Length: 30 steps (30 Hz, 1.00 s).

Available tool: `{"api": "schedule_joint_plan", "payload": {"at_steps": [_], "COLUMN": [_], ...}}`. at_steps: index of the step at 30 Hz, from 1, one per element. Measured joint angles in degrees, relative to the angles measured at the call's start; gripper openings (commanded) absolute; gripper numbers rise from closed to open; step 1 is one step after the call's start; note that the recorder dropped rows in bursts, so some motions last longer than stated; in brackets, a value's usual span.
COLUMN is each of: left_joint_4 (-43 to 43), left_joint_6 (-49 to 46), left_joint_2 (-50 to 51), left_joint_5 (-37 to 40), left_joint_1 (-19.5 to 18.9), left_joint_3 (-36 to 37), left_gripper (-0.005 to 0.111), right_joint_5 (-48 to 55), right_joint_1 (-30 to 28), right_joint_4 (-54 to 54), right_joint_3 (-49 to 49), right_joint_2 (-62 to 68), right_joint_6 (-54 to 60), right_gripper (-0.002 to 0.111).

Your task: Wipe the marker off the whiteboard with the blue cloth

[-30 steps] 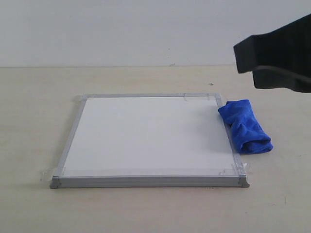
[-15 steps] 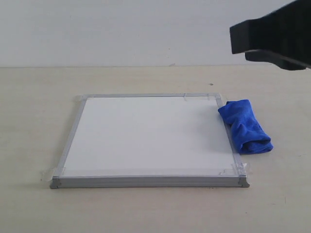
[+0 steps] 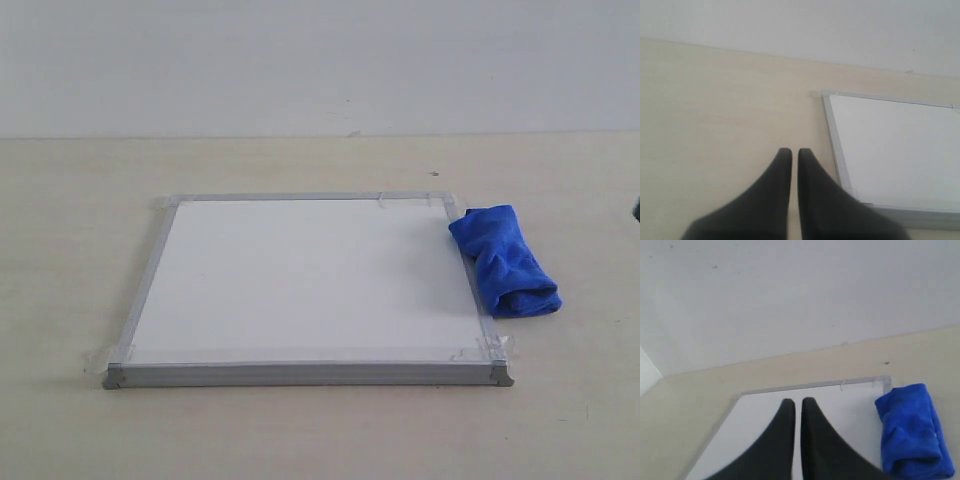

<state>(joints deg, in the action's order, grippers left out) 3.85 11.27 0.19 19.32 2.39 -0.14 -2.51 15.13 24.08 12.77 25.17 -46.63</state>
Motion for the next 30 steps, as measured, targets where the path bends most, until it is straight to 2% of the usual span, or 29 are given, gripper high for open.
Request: {"api": "schedule_joint_plan", "payload": {"at_steps": [6, 12, 15, 20, 26, 30], "left_joint_4": [0.0, 0.0, 0.0, 0.0, 0.0, 0.0], "left_joint_6": [0.0, 0.0, 0.0, 0.0, 0.0, 0.0], "left_joint_2": [0.0, 0.0, 0.0, 0.0, 0.0, 0.0], "left_joint_5": [0.0, 0.0, 0.0, 0.0, 0.0, 0.0], "left_joint_1": [0.0, 0.0, 0.0, 0.0, 0.0, 0.0], "left_joint_3": [0.0, 0.0, 0.0, 0.0, 0.0, 0.0], "left_gripper": [0.004, 0.004, 0.004, 0.004, 0.004, 0.004], "right_joint_5": [-5.17, -9.05, -8.55, 1.05, 18.14, 22.49], "right_joint_1": [-6.51, -9.62, -10.18, -10.27, -10.4, -10.4], "right_joint_4": [-0.38, -0.49, -0.49, -0.07, 0.15, 0.38], "right_joint_3": [-11.38, -12.43, -12.43, -12.43, -12.55, -12.82], "right_joint_2": [-13.75, -21.38, -23.26, -24.79, -24.84, -24.84], "right_joint_6": [-2.32, -4.8, -1.64, 6.09, 7.91, 8.16], "right_gripper": [0.0, 0.0, 0.0, 0.0, 0.0, 0.0]}}
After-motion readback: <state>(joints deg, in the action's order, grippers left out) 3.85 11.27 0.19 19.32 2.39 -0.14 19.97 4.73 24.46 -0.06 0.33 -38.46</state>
